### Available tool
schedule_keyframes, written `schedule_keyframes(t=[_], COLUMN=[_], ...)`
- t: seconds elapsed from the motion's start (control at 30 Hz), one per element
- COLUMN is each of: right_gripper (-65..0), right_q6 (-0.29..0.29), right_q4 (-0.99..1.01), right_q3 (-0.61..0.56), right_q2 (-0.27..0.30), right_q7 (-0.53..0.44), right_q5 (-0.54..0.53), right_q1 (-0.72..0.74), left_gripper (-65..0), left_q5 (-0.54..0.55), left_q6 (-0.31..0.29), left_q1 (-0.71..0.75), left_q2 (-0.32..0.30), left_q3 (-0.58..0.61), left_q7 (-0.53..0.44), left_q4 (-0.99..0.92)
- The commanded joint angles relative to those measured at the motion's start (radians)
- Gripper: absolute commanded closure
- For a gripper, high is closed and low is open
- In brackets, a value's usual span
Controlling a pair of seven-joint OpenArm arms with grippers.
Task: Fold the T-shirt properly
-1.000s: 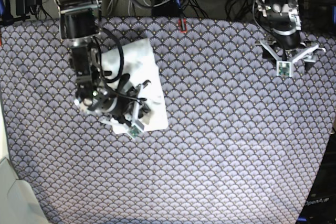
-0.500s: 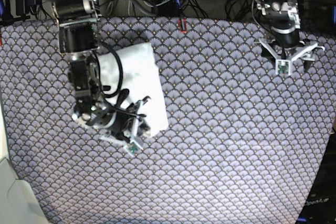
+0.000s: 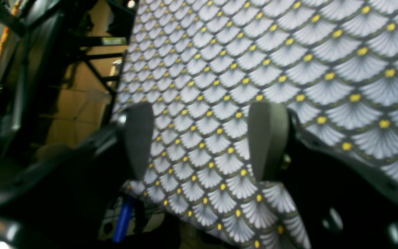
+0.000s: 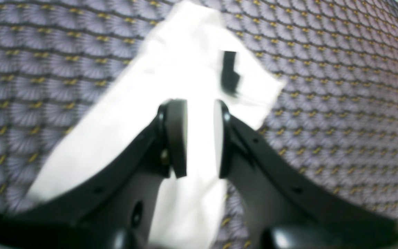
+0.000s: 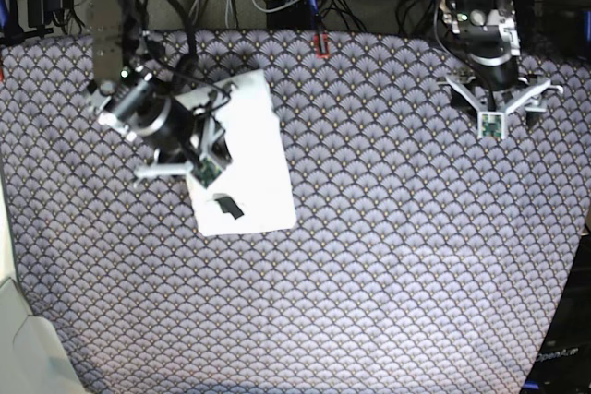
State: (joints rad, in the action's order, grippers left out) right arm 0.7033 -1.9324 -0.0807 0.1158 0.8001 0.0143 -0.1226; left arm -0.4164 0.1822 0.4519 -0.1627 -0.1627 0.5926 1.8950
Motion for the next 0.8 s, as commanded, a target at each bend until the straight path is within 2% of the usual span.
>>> schedule_keyframes(t=[0.0, 0.17, 0.53, 0.63, 0.7, 0.77], right_gripper=[-14.4, -14.4, -14.4, -14.4, -14.4, -14.4], right_q6=[-0.005, -0.005, -0.005, -0.005, -0.005, -0.005], right_q4=[-0.011, 0.018, 0.284, 0.265, 0.179, 0.078], right_q3=[0.005, 0.005, 0.006, 0.006, 0.006, 0.023], right_q2=[0.003, 0.003, 0.032, 0.045, 0.048, 0.055], right_q7=[-0.034, -0.13, -0.236, -0.229, -0.219, -0.17], right_q5=[-0.009, -0.007, -0.007, -0.007, -0.007, -0.007], right_q1=[-0.016, -0.084, -0.019, -0.013, -0.024, -0.044], left_gripper=[-41.6, -41.6, -41.6, -41.6, -41.6, -41.6], left_q5=[-0.016, -0.016, -0.016, -0.016, -0.016, -0.016], left_q6=[0.015, 0.015, 0.02, 0.02, 0.02, 0.018], left_q1=[0.0, 0.008, 0.103, 0.127, 0.14, 0.146], left_q2=[-0.005, 0.002, -0.004, -0.005, -0.005, -0.005], left_q3=[-0.004, 0.03, 0.022, 0.022, 0.022, 0.024], left_q7=[-0.02, -0.02, -0.02, -0.021, -0.021, -0.021], left_q4=[0.018, 0.027, 0.028, 0.028, 0.033, 0.047])
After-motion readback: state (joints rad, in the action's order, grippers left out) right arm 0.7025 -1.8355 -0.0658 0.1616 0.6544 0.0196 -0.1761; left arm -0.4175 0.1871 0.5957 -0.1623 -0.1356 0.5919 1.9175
